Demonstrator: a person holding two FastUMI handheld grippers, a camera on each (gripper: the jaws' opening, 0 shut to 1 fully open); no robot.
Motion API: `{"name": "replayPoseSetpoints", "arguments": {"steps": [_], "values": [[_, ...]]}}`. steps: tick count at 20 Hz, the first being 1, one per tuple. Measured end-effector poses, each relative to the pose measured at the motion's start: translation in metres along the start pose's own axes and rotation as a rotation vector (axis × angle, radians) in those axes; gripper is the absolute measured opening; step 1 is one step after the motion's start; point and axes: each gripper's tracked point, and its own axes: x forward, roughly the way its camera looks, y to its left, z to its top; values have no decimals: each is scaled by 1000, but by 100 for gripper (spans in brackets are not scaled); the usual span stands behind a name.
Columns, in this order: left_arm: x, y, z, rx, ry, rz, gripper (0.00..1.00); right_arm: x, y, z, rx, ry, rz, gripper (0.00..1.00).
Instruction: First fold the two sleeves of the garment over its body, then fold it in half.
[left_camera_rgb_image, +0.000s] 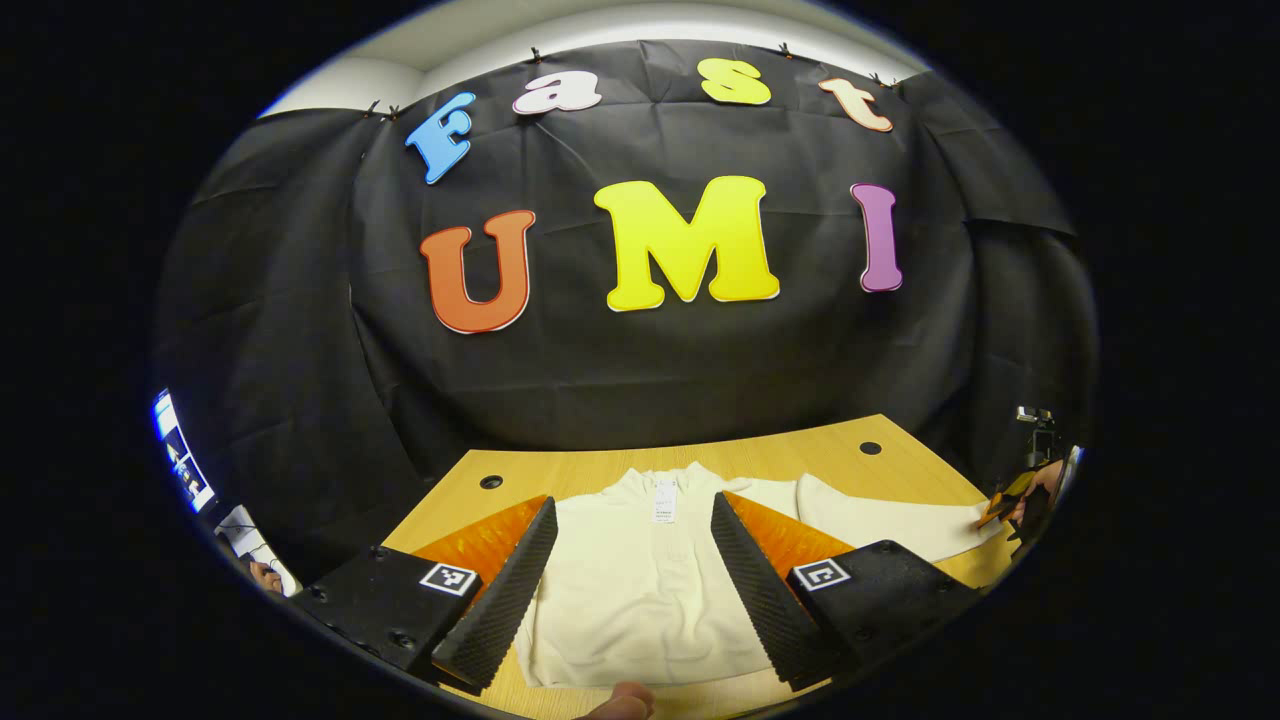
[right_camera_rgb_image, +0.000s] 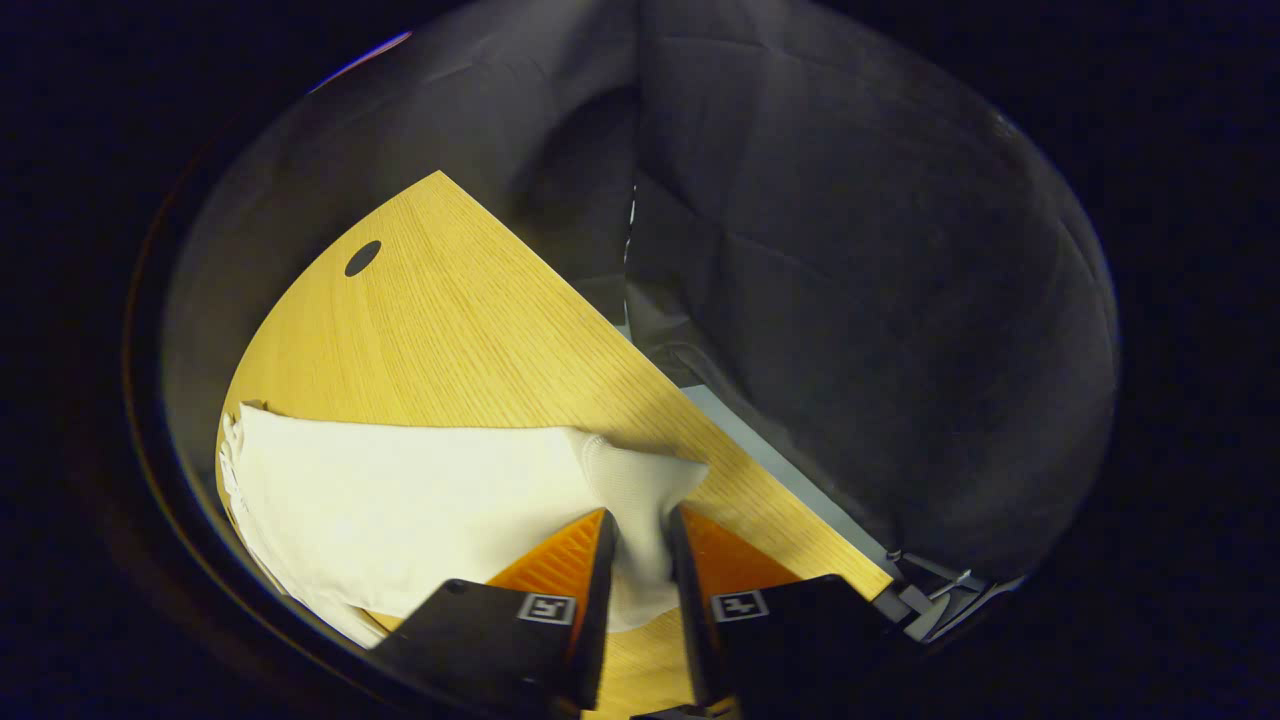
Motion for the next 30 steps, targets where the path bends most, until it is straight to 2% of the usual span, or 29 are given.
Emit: {"name": "replayPoseSetpoints", "arguments": {"steps": [1,2,4,7,11,17,18,21,26,30], "values": [[1,3,0,0,-1,0,98,1,3,0,-2,5,-2,28],[2,5,1,1,-4,0,98,1,2,1,-18,5,0,13],[4,8,0,0,-7,-4,98,1,5,2,-42,7,12,13],[8,11,0,-1,-6,-13,98,3,5,4,1,26,11,13],[12,16,5,11,-26,-23,98,-8,10,10,42,18,46,12],[21,22,0,-15,-22,-48,98,-60,28,23,21,-44,70,13],[22,23,-1,-21,-24,-52,99,-62,29,26,27,-48,67,0],[22,30,1,-26,-42,-64,98,-83,44,29,-5,-67,74,0],[19,52,-1,-41,-80,-68,99,-125,96,32,-69,-112,106,0],[12,80,-7,-6,-113,-35,99,-165,162,29,-162,-146,158,0]]}}
